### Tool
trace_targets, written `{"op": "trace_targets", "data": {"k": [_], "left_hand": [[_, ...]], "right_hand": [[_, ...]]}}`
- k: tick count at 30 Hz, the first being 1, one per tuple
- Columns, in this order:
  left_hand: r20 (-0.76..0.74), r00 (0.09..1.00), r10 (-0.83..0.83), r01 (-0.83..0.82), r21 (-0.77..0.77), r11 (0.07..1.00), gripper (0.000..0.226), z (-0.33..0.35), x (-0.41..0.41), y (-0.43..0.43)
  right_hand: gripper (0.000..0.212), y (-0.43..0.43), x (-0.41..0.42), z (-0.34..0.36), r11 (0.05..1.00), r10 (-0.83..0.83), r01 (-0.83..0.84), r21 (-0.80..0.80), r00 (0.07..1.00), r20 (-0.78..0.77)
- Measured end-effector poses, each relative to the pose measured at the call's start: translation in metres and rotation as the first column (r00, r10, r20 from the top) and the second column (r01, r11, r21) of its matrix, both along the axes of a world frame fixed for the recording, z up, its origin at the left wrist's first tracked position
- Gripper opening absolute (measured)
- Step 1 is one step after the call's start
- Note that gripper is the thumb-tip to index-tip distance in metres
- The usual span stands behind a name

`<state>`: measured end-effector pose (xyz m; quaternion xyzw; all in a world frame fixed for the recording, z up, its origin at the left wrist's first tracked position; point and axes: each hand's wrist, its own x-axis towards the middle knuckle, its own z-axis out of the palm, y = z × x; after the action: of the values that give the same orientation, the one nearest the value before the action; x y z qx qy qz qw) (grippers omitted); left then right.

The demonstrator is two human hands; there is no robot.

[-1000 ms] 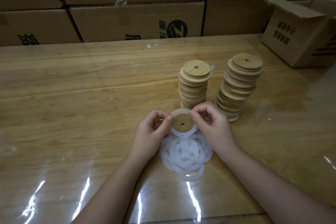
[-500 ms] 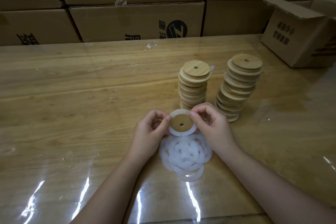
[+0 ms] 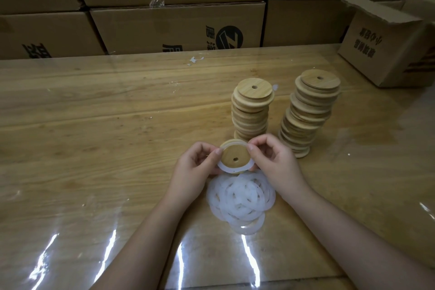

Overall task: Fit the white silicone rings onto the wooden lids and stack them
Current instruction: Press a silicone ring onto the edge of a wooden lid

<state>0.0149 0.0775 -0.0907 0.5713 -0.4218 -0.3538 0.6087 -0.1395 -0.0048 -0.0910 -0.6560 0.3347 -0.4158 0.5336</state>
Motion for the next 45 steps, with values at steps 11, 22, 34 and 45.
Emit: {"op": "trace_targets", "data": {"k": [11, 22, 34, 45], "left_hand": [[0.023, 0.999, -0.042, 0.042, 0.008, 0.999, 0.032, -0.0003, -0.0020, 0.0011], [-0.055, 0.998, 0.009, -0.011, -0.035, 0.999, 0.017, 0.0000, 0.0021, -0.0005], [-0.108, 0.992, 0.063, -0.068, -0.043, 0.997, 0.017, -0.0007, 0.0029, -0.0006], [-0.007, 1.000, 0.024, -0.024, -0.078, 0.997, 0.028, -0.0024, 0.0001, -0.0018]], "right_hand": [[0.002, 0.0043, 0.0004, 0.0032, 0.997, 0.007, -0.007, -0.072, 1.000, 0.004], [0.006, 0.0036, 0.0009, 0.0005, 1.000, 0.025, -0.026, 0.010, 1.000, 0.016], [0.012, 0.0041, 0.0040, -0.0029, 0.999, 0.015, -0.016, 0.034, 0.999, 0.046], [0.006, 0.0040, 0.0016, -0.0023, 0.998, 0.017, -0.018, -0.052, 1.000, -0.011]]}}
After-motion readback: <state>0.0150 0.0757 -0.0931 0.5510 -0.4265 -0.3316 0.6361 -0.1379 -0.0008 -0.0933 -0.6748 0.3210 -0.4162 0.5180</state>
